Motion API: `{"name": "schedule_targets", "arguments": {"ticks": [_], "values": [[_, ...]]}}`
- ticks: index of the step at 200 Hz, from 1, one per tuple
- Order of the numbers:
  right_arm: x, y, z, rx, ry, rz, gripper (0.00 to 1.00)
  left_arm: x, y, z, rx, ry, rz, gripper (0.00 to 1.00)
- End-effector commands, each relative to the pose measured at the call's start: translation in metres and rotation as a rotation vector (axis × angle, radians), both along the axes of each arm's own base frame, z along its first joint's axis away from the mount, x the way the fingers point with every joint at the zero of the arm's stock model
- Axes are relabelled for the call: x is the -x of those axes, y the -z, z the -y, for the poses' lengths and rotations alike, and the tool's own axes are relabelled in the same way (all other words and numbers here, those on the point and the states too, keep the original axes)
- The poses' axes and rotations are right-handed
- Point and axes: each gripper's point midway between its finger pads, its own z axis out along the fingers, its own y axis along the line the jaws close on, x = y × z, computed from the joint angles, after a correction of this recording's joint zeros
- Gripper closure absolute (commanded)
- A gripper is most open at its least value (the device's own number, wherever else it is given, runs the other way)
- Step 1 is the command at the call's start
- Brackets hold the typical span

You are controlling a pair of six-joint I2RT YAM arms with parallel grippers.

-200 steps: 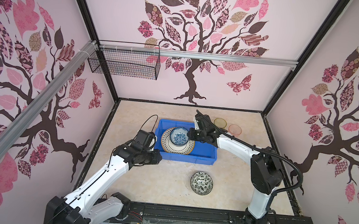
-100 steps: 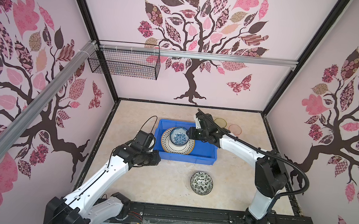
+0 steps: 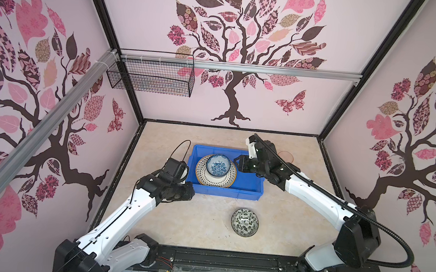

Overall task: Place the mixed dishes into the plastic bin
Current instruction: 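Open the right gripper and raise it out of the bin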

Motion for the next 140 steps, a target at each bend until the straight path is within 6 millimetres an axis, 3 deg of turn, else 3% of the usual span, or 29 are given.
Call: {"name": "schedule_targets", "arguments": {"ticks": [1, 140], "values": [[0.013, -0.013, 0.016, 0.022, 0.008, 0.030, 0.56, -0.010, -0.016, 0.002, 0.005, 0.002, 0.044, 0.70], [0.084, 0.033, 0.074, 0.155, 0.017, -0.089, 0.56, -0.009, -0.013, 0.006, 0.018, 0.017, 0.024, 0.69]]}}
